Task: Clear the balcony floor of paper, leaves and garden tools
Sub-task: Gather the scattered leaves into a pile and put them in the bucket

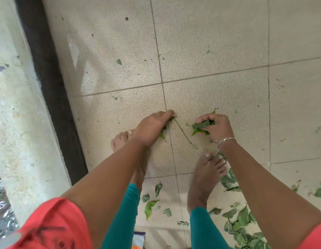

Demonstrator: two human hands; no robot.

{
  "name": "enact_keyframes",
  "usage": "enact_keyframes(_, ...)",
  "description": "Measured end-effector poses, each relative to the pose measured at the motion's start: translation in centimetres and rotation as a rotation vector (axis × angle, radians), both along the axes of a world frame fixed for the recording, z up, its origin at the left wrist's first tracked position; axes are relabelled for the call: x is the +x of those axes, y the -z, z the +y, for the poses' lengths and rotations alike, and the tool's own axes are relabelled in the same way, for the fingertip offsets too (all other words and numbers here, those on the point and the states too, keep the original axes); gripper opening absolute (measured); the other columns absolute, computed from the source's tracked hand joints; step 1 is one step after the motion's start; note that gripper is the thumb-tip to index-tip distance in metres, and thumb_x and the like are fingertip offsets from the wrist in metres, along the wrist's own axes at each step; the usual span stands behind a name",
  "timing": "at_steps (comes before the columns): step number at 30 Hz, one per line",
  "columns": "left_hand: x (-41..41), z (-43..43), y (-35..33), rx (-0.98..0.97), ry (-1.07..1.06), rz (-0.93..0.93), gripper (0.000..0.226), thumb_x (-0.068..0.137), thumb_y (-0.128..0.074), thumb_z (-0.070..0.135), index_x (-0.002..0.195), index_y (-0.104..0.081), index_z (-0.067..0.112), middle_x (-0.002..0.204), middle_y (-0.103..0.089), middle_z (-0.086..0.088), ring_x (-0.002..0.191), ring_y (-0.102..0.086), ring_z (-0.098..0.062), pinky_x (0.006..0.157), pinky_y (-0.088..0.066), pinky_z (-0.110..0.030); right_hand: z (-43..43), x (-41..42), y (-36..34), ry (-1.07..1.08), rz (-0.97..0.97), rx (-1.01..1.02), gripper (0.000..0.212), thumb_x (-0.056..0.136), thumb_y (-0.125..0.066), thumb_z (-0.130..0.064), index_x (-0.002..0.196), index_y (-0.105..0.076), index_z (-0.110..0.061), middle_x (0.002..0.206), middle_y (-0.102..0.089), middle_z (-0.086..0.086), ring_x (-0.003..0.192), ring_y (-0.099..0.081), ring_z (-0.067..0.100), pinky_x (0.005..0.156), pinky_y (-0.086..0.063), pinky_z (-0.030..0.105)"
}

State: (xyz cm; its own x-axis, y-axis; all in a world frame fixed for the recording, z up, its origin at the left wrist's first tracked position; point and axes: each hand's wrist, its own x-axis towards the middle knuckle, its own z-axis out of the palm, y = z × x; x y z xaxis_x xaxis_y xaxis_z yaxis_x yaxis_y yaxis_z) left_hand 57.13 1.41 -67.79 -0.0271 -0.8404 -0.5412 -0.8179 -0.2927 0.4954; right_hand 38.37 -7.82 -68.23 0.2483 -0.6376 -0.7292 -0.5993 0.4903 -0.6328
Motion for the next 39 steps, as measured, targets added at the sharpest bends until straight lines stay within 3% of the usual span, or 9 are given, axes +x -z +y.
enact_keyframes(5, -1.0, -2.2, 1.2, -0.016, 0.118, -0.126, 0.032, 0.091, -0.045, 0.001, 0.121, -0.047, 0.012, 0.103, -0.055, -0.009, 0.085, -0.049, -0.019, 0.069, -0.039, -0.026, 0.3, -1.1, 0.3, 0.026, -0.010, -0.005, 0.019, 0.071, -0.072, 0.008, 0.071, -0.068, -0.011, 0.073, -0.063, -0.008, 0.063, -0.058, -0.009, 0.066, -0.049, 0.008)
enact_keyframes(10, -0.4, -3.0, 1.9, 0.043, 0.230, -0.169, 0.021, 0.091, -0.048, 0.003, 0.109, -0.059, 0.009, 0.109, -0.053, -0.008, 0.096, -0.053, -0.023, 0.075, -0.043, -0.029, 0.2, -2.0, 0.0, 0.086, -0.042, 0.000, 0.017, 0.073, -0.071, 0.007, 0.076, -0.067, -0.009, 0.072, -0.062, -0.007, 0.068, -0.056, 0.002, 0.058, -0.048, 0.007)
enact_keyframes(17, -1.5, -2.8, 0.9, 0.042, 0.078, -0.134, 0.016, 0.092, -0.047, 0.003, 0.099, -0.062, 0.003, 0.099, -0.047, -0.007, 0.076, -0.049, -0.021, 0.064, -0.033, -0.026, 0.8, -5.4, -1.1, 0.297, -0.081, 0.019, 0.030, 0.072, -0.064, 0.018, 0.068, -0.064, -0.012, 0.074, -0.064, 0.002, 0.069, -0.063, 0.010, 0.060, -0.056, 0.019)
enact_keyframes(22, -6.1, -3.3, -0.5, 0.032, 0.225, -0.062, 0.013, 0.089, -0.045, 0.000, 0.090, -0.051, 0.012, 0.085, -0.052, -0.007, 0.075, -0.052, -0.021, 0.060, -0.034, -0.025, 1.3, -8.8, -1.7, 0.453, -0.036, 0.004, 0.036, 0.070, -0.062, 0.021, 0.065, -0.064, -0.015, 0.069, -0.065, -0.002, 0.070, -0.062, 0.013, 0.065, -0.056, 0.018)
enact_keyframes(26, -10.5, -4.3, 0.1, 0.027, 0.335, 0.001, 0.023, 0.088, -0.046, 0.001, 0.109, -0.047, 0.011, 0.093, -0.056, -0.010, 0.081, -0.055, -0.026, 0.067, -0.045, -0.033, 1.3, -11.0, -1.9, 0.558, -0.055, 0.008, 0.035, 0.072, -0.059, 0.024, 0.065, -0.062, -0.010, 0.054, -0.065, -0.011, 0.055, -0.063, 0.000, 0.053, -0.053, 0.014)
enact_keyframes(29, -13.2, -4.9, 0.8, 0.029, 0.432, 0.045, 0.031, 0.092, -0.044, 0.009, 0.123, -0.041, 0.014, 0.097, -0.055, -0.011, 0.084, -0.054, -0.027, 0.071, -0.045, -0.034, 1.8, -12.6, -1.7, 0.583, -0.039, -0.015, 0.035, 0.071, -0.059, 0.023, 0.065, -0.063, -0.011, 0.057, -0.065, -0.008, 0.055, -0.062, -0.001, 0.053, -0.051, 0.013)
enact_keyframes(32, -14.9, -5.6, 1.7, 0.025, 0.485, 0.012, 0.028, 0.093, -0.043, 0.010, 0.121, -0.043, 0.013, 0.098, -0.054, -0.011, 0.088, -0.054, -0.027, 0.073, -0.042, -0.033, 2.8, -14.0, -1.1, 0.588, 0.011, -0.032, 0.039, 0.070, -0.062, 0.022, 0.063, -0.064, -0.016, 0.065, -0.065, -0.005, 0.062, -0.063, 0.004, 0.059, -0.053, 0.016)
enact_keyframes(36, -16.3, -6.2, 2.0, 0.003, 0.464, -0.067, 0.027, 0.089, -0.044, 0.000, 0.113, -0.055, 0.007, 0.102, -0.057, -0.011, 0.091, -0.056, -0.025, 0.075, -0.045, -0.032, 4.1, -15.4, -0.8, 0.689, 0.002, 0.040, 0.039, 0.069, -0.061, 0.023, 0.063, -0.064, -0.015, 0.055, -0.065, -0.012, 0.059, -0.064, 0.003, 0.054, -0.054, 0.017)
enact_keyframes(39, -16.0, -7.3, 1.2, 0.072, 0.369, -0.085, 0.022, 0.089, -0.045, -0.002, 0.101, -0.062, 0.006, 0.096, -0.059, -0.010, 0.087, -0.056, -0.023, 0.070, -0.043, -0.029, 4.8, -15.9, -1.7, 0.709, 0.032, 0.034, 0.042, 0.068, -0.063, 0.022, 0.060, -0.065, -0.019, 0.055, -0.066, -0.012, 0.066, -0.063, 0.013, 0.068, -0.057, 0.030)
